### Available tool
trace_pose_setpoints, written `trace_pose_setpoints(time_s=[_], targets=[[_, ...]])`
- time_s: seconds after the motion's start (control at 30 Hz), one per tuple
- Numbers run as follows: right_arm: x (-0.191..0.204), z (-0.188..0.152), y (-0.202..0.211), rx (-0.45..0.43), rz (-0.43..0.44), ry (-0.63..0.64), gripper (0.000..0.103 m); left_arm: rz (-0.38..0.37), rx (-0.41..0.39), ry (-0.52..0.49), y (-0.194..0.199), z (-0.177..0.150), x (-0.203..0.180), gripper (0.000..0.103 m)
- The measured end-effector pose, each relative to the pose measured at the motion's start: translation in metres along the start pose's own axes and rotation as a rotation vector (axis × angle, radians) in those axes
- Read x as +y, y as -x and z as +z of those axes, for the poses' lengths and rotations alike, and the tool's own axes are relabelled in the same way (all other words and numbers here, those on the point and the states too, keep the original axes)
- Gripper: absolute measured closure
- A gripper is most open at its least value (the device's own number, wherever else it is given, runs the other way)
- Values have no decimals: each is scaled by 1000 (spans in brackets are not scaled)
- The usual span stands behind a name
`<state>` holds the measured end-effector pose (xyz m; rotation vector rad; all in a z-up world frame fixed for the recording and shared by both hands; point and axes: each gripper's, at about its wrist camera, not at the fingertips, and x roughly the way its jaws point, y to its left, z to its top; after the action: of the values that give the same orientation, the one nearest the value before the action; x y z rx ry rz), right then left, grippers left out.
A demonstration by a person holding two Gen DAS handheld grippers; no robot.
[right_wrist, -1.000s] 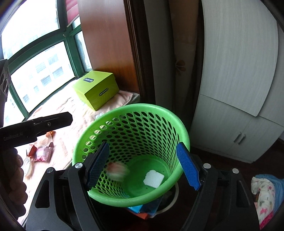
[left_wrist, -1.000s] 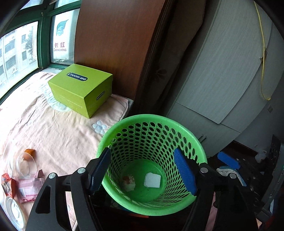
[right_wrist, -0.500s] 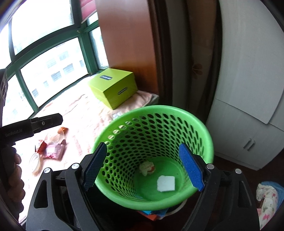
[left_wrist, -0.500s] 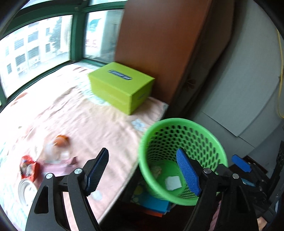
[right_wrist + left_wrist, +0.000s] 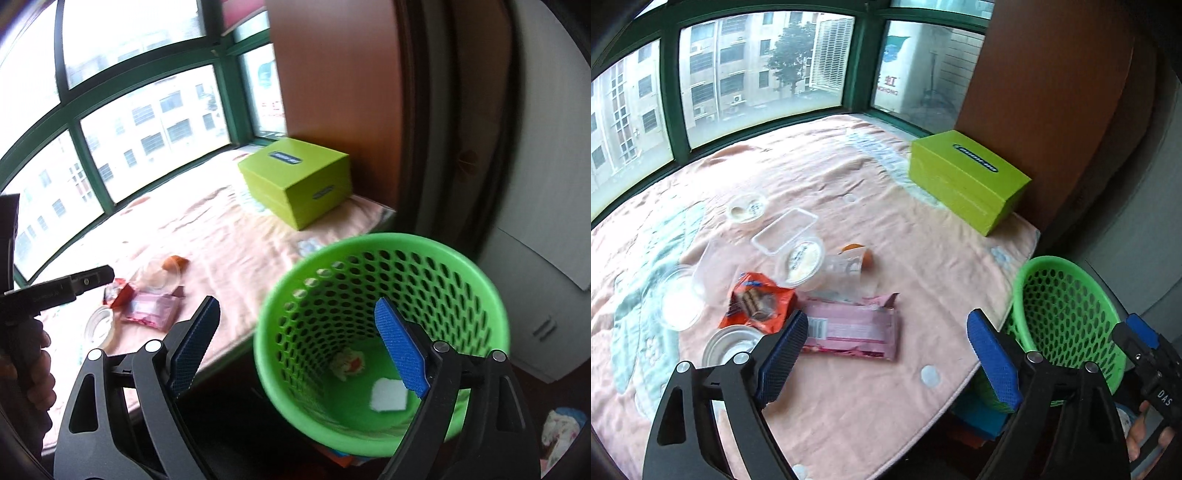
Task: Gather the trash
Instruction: 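Move both open tools back over the table toward the remaining trash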
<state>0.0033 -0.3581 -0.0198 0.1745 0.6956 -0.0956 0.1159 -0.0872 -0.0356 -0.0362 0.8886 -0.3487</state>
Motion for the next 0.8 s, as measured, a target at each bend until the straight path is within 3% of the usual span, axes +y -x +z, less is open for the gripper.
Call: trace_pose_setpoints(time_s=[0.17,0.47,0.8], targets=[[22,3,-10,10,41,36,17,62,10,49,0,-13,45,8],[54,2,-26,38,90,85,17,148,109,70,-23,-45,104,7],[75,2,-38,61,115,127,17,146,176,63,-50,-60,121,7]])
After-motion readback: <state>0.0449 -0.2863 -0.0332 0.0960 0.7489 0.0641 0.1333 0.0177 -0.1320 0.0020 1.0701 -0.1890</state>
